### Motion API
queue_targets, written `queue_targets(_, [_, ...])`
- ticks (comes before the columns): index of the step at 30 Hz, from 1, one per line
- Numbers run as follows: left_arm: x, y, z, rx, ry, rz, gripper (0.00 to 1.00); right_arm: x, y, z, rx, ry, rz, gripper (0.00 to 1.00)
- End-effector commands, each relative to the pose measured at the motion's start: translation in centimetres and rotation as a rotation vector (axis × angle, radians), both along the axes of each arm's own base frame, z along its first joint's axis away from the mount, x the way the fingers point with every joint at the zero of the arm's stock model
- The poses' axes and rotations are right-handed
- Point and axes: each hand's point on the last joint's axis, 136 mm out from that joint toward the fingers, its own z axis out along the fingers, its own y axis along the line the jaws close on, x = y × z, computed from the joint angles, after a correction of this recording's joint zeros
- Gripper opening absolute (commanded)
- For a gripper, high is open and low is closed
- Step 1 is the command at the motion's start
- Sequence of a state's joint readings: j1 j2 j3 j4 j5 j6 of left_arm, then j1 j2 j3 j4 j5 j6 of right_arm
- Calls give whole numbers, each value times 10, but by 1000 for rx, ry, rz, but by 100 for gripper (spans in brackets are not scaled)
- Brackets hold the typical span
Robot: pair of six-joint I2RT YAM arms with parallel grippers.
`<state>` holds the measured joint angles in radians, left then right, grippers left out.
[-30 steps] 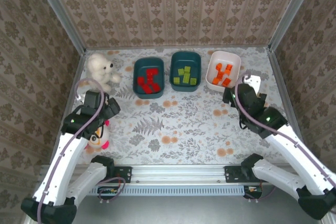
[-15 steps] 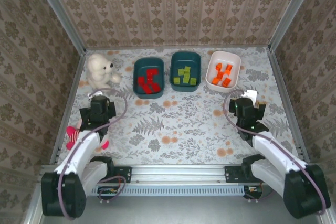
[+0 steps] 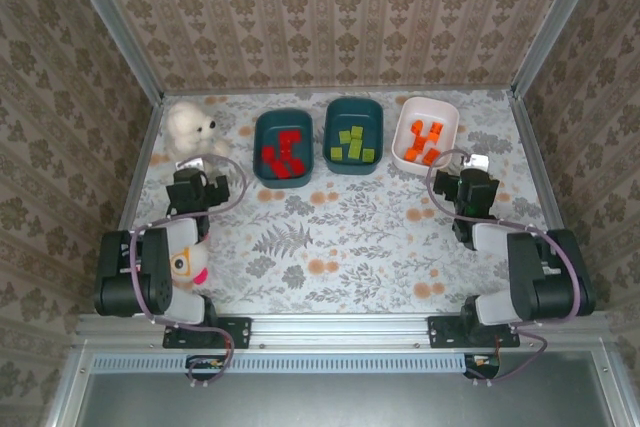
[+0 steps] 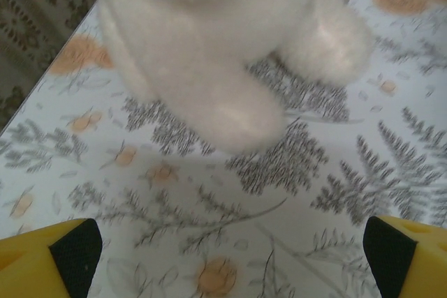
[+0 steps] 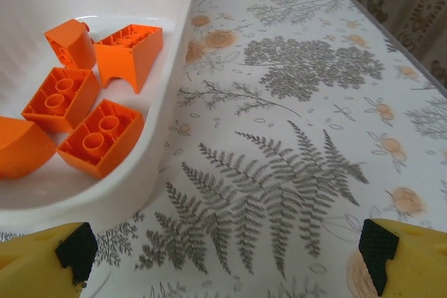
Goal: Sort the legos into containers by color
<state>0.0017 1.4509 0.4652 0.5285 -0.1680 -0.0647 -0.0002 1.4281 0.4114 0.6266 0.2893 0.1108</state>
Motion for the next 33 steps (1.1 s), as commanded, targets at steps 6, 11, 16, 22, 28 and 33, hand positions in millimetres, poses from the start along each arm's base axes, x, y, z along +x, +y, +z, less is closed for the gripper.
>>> queue_targets(6, [7, -9, 20, 42, -228, -59, 100, 10, 19, 21, 36, -181, 109, 100])
queue_targets(11, [12, -11, 17, 55, -191, -57, 100, 15, 18, 11, 12, -149, 87, 100])
queue_targets(16, [12, -11, 18, 57, -195, -56, 100, 19, 26, 12, -26, -135, 103, 100])
queue_targets(22, [12, -14, 18, 76, -189, -61, 100, 19, 26, 12, -28, -132, 105, 100])
queue_targets(28, [12, -15, 18, 77, -188, -62, 100, 21, 27, 11, -26, -127, 107, 100])
queue_targets(33, [13, -14, 18, 77, -188, -61, 100, 20, 27, 12, -25, -132, 109, 100])
